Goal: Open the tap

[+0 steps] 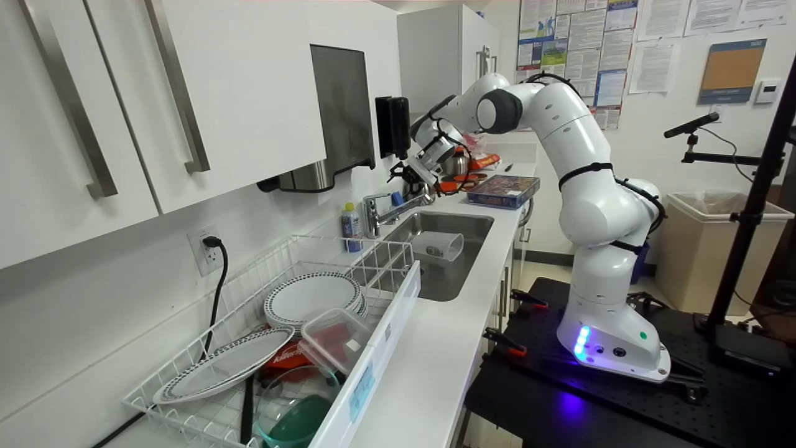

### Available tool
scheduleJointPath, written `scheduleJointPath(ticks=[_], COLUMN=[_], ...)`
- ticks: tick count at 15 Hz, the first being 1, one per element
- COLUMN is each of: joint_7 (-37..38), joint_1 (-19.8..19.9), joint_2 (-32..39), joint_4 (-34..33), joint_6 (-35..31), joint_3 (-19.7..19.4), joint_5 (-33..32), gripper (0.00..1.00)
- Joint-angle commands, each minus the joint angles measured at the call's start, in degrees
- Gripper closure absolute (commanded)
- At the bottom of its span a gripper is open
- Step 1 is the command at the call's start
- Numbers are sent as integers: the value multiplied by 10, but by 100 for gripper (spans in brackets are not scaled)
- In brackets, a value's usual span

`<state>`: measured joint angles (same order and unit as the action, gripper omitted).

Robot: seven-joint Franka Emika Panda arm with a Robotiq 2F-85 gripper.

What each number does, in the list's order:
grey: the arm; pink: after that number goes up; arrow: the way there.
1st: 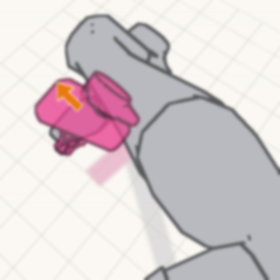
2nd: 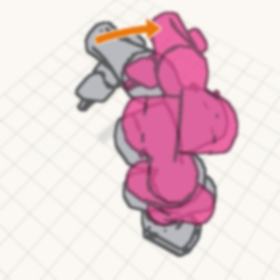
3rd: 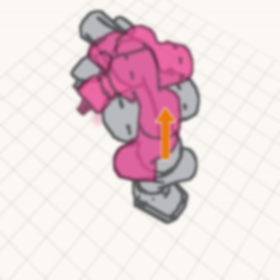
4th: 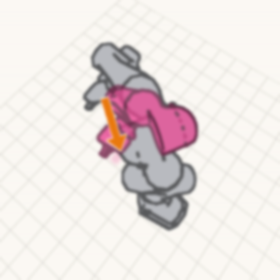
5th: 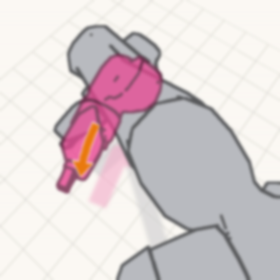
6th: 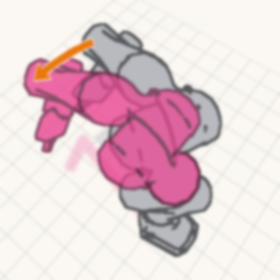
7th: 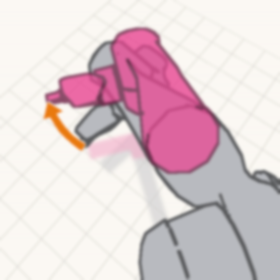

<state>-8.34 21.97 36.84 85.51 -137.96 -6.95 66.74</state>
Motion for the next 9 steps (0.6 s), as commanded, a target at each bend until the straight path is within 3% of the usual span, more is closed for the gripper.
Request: scheduleJointPath(ticks=[1, 8, 9], joint_7=[29, 30, 30], joint_1=[3, 2, 2], joint_2=[39, 90, 95], joint_4=[-56, -117, -122], joint_6=[18, 4, 2], joint_3=[11, 30, 32], joint_5=[7, 8, 9], gripper=[0, 0, 25])
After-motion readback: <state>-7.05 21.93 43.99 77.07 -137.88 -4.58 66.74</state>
